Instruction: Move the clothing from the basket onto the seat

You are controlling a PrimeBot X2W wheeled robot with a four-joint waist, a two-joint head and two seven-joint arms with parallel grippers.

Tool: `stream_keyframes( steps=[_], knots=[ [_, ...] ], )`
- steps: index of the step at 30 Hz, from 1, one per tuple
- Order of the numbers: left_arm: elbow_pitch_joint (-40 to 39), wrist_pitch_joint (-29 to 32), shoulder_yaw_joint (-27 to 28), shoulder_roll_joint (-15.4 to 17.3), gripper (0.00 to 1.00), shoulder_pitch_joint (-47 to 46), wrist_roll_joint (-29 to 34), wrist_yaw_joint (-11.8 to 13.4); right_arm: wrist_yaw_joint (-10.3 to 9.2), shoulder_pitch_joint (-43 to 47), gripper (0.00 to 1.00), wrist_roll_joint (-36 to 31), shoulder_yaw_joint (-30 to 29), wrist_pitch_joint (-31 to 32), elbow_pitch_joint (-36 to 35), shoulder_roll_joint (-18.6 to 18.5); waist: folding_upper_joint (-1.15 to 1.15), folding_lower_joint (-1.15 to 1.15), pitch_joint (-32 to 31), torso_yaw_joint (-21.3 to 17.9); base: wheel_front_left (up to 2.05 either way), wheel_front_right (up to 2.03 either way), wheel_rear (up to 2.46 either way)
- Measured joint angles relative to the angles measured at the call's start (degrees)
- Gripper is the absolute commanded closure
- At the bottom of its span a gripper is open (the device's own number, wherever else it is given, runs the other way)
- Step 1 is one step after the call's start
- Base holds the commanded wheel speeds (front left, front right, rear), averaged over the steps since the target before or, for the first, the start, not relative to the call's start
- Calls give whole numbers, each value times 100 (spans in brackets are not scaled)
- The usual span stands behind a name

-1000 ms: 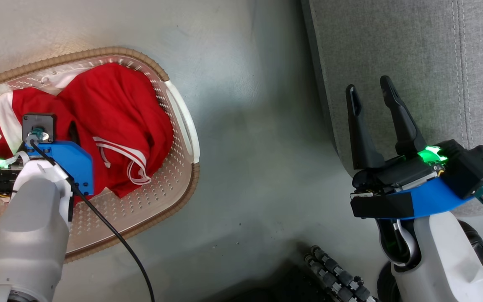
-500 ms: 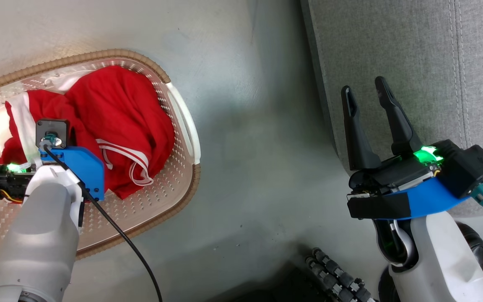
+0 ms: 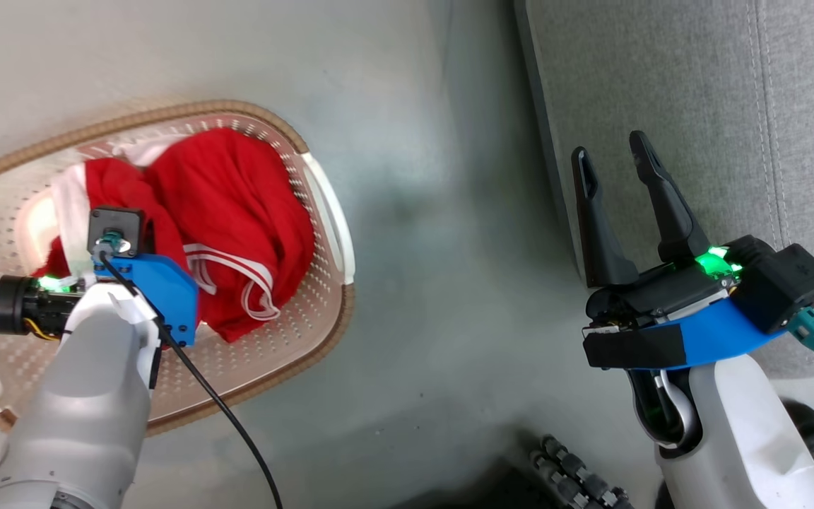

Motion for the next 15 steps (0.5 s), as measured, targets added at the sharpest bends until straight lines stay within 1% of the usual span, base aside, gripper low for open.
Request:
stream_keyframes(
  steps=[3,4,8,15],
  knots=[
    [13,-58,-60,-63,100,18,-1,-46,0,-4,0,-49,-26,0,34,0,0,0,-143,76,0,0,0],
    [25,-111,-92,-142,100,59,-1,-78,0,-3,0,-108,-49,0,80,1,0,0,-272,137,0,0,0],
    [34,-207,-152,-294,100,149,-19,-245,0,4,0,-233,-97,0,192,1,0,-1,-618,274,0,0,0],
    [-93,-413,-477,-605,100,483,102,-509,0,158,0,-425,-84,-1,481,3,0,-1,-1468,561,0,0,0]
  ],
)
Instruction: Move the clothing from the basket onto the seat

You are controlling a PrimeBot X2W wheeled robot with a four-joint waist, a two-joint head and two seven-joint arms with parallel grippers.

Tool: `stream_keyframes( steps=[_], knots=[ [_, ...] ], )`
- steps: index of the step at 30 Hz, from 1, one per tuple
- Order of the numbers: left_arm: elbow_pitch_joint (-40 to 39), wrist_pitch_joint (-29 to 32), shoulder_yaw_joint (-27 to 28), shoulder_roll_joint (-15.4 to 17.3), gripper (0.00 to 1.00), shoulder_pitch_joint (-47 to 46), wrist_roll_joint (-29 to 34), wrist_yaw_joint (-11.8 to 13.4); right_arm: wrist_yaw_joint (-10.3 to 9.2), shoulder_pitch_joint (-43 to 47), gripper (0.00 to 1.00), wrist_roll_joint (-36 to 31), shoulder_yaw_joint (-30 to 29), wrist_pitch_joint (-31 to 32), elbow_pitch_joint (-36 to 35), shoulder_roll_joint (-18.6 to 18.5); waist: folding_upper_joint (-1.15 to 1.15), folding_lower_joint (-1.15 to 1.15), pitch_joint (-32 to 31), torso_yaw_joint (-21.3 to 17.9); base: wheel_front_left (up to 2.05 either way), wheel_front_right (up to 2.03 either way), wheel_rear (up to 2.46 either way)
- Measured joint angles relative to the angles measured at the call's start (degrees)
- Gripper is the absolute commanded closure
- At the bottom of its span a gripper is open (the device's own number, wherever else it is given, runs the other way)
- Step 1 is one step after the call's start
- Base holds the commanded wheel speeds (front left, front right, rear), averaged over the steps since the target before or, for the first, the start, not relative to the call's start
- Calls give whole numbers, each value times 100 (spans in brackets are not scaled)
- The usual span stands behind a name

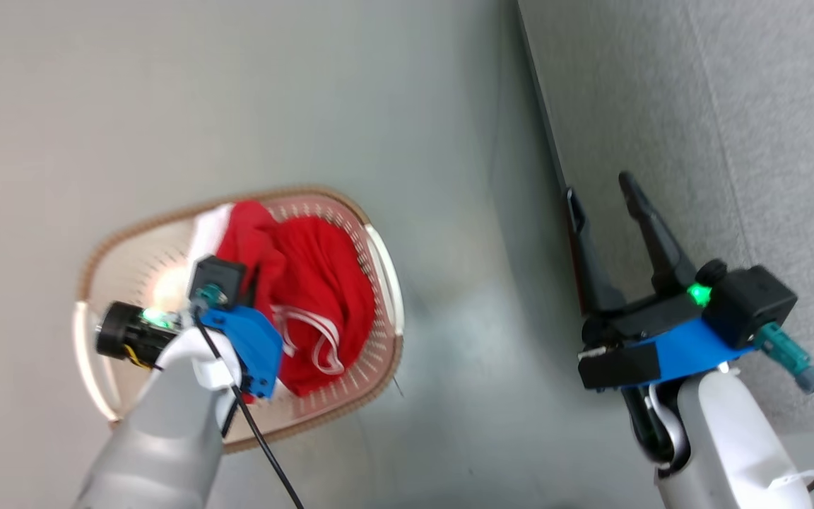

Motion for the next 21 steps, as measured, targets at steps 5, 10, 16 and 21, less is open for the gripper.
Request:
stream_keyframes(
  steps=[5,10,16,21],
  knots=[
    [-310,-53,-178,-169,100,302,-5,-156,0,233,0,-37,54,-1,235,2,0,0,-726,206,0,0,0],
    [-949,-66,-283,-275,100,559,-126,-232,0,481,0,-46,92,-1,454,3,0,-1,-1441,407,0,0,0],
    [-1616,-66,-553,-314,100,863,-313,-255,0,782,0,-70,112,12,648,2,0,-2,-2220,628,0,0,0],
    [-2148,-66,-1037,-326,100,1012,-802,-277,0,996,0,-57,199,87,728,2,0,-1,-2784,767,0,0,0]
  ],
)
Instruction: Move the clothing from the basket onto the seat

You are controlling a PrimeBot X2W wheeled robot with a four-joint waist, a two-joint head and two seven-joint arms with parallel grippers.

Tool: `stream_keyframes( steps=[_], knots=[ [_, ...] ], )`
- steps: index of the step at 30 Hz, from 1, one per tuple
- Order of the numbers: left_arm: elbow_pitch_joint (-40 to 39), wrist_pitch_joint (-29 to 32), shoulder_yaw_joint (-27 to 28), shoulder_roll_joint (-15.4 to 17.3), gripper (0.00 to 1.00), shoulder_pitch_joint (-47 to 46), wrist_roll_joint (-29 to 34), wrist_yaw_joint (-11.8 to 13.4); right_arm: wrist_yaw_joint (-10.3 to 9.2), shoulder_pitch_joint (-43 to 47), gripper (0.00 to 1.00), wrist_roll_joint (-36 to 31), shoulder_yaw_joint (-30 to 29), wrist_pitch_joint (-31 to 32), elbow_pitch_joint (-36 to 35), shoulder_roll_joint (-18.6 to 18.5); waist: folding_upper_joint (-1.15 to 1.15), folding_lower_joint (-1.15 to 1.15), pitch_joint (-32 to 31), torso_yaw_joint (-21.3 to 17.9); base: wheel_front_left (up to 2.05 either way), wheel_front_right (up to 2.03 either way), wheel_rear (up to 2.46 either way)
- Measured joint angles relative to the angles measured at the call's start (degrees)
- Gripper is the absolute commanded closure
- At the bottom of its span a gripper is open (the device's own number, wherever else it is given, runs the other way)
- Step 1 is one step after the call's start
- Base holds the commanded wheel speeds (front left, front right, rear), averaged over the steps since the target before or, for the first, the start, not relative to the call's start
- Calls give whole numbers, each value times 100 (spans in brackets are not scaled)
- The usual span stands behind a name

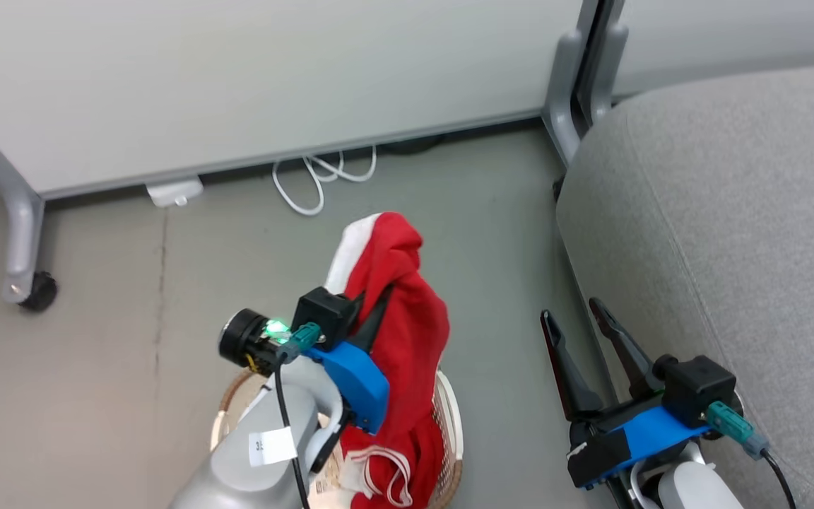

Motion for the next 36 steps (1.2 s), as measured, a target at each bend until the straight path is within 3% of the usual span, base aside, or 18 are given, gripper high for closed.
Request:
stream_keyframes(
  steps=[15,36],
  knots=[
    [-978,187,-1467,-7,100,-724,-1429,-2,0,336,0,77,224,151,52,0,0,0,-860,374,0,0,0],
    [-967,157,-2273,-5,100,-1243,-2253,159,0,381,0,23,475,277,144,0,-1,2,-953,325,0,0,0]
  ],
)
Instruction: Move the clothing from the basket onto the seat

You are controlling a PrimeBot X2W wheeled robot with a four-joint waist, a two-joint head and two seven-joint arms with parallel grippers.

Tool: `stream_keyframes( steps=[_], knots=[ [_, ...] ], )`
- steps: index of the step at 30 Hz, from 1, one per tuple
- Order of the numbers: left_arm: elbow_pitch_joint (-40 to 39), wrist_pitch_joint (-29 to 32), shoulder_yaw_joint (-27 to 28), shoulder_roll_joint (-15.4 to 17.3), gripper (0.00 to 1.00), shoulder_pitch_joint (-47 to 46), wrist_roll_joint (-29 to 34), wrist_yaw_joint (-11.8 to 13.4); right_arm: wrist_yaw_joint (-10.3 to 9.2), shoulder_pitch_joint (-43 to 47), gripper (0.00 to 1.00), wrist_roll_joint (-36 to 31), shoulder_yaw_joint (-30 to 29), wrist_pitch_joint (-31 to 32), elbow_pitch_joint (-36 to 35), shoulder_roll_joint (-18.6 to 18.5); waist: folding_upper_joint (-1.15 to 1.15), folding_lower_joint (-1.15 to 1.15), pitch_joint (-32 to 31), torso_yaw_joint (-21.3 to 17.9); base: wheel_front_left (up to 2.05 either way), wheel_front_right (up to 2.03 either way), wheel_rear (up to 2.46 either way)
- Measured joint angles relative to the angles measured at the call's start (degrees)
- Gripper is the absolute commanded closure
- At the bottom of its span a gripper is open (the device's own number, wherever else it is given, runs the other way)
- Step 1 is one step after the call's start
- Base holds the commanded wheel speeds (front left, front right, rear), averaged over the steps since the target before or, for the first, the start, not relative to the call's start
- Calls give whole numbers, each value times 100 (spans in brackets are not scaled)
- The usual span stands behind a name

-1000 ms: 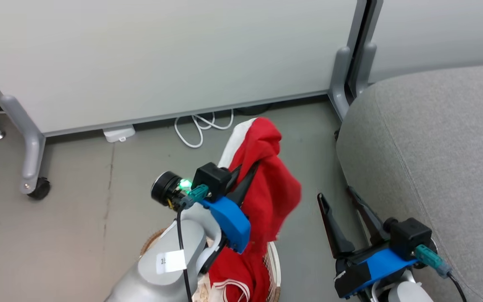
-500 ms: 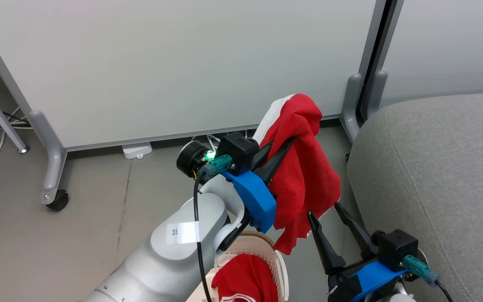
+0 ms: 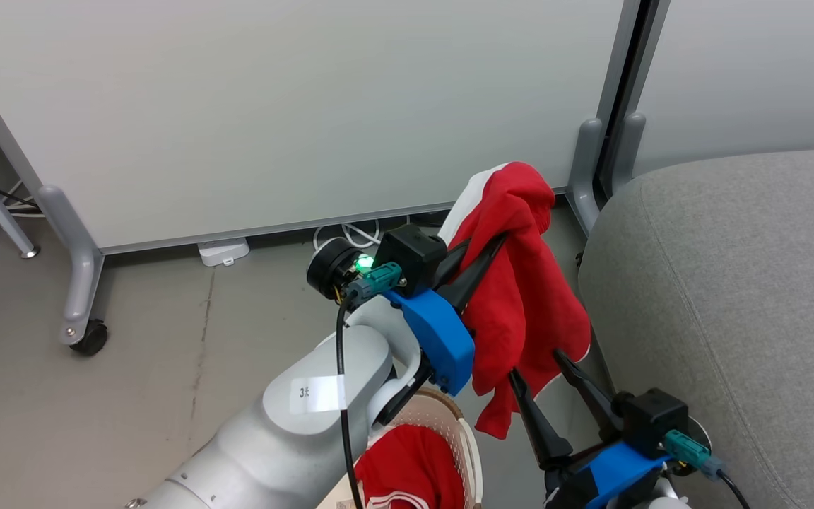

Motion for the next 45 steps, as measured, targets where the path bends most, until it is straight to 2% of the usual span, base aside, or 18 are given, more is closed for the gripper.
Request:
stream_keyframes(
  steps=[14,31,32,34,35,45],
  knots=[
    [43,-81,-372,-1,100,-177,-360,54,0,-927,0,79,289,-82,925,0,0,0,75,54,0,0,0],
    [98,-137,-641,0,100,-335,-630,126,0,-2100,2,644,904,-341,2119,-1,0,1,147,171,0,0,0],
    [98,-138,-660,-1,100,-341,-647,131,0,-2128,26,675,927,-348,2159,-1,0,0,148,176,0,0,0],
    [101,-138,-684,0,100,-352,-661,136,0,-2178,91,726,966,-354,2247,-1,0,0,150,183,0,0,0],
    [105,-140,-695,0,100,-353,-681,143,0,-2195,100,739,981,-355,2274,-1,0,1,150,185,0,0,0],
    [199,-155,-715,0,100,-390,-755,185,0,-2206,100,769,954,-356,2196,-1,0,0,151,140,0,0,0]
  ],
)
